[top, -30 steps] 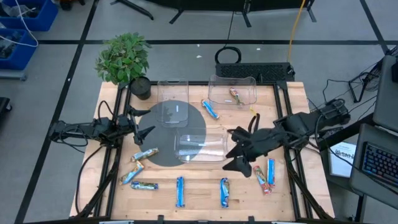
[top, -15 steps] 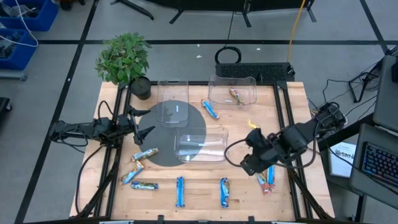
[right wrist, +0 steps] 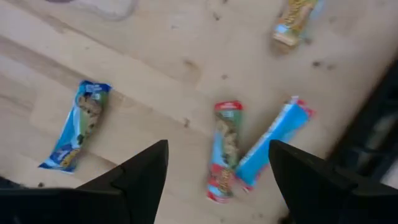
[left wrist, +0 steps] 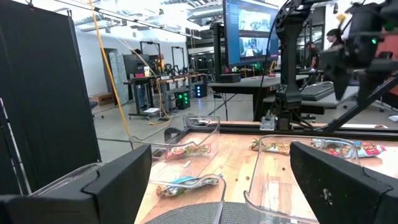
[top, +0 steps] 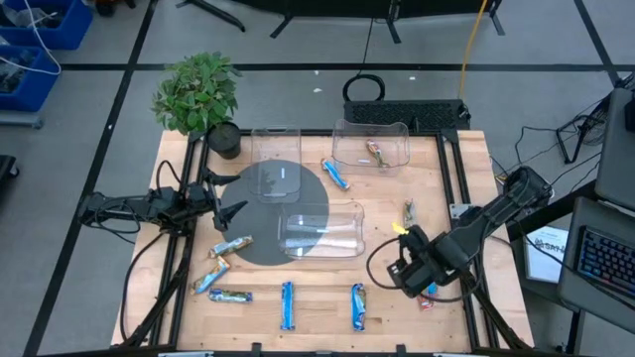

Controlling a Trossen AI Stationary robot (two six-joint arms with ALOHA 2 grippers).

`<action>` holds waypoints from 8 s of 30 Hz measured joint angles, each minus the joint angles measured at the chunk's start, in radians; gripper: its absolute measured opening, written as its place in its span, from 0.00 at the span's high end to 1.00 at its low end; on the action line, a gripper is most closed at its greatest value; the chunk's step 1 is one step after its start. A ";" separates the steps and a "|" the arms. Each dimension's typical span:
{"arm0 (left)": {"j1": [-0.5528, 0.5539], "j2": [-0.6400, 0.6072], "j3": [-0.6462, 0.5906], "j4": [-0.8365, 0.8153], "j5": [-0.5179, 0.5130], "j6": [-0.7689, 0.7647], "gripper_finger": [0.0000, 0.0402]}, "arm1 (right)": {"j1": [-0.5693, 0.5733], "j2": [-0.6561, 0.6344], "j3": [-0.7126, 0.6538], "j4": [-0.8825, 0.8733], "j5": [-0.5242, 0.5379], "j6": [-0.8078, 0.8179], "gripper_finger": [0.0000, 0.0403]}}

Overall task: Pick and place Granola Bars by type
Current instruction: Put the red granola bar into the top right transparent bin

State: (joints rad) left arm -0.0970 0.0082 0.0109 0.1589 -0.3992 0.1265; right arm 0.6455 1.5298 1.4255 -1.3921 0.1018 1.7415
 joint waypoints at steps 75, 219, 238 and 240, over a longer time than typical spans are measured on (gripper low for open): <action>0.000 0.000 0.000 0.000 0.000 0.000 0.06 | 0.009 -0.002 -0.608 0.733 -0.155 0.007 0.80; 0.000 0.000 0.000 0.000 0.000 0.000 0.06 | -1.301 0.413 0.263 0.500 0.156 -1.102 0.99; 0.000 0.000 0.000 0.000 0.000 0.000 0.06 | -1.314 0.552 0.265 0.472 0.068 -1.160 0.99; 0.000 0.000 0.000 0.000 0.000 0.000 0.06 | -1.314 0.569 0.265 0.474 0.055 -1.171 0.99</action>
State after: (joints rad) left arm -0.0971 0.0082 0.0109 0.1590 -0.3989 0.1265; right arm -0.6684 2.0985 1.6901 -0.9184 0.1571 0.5702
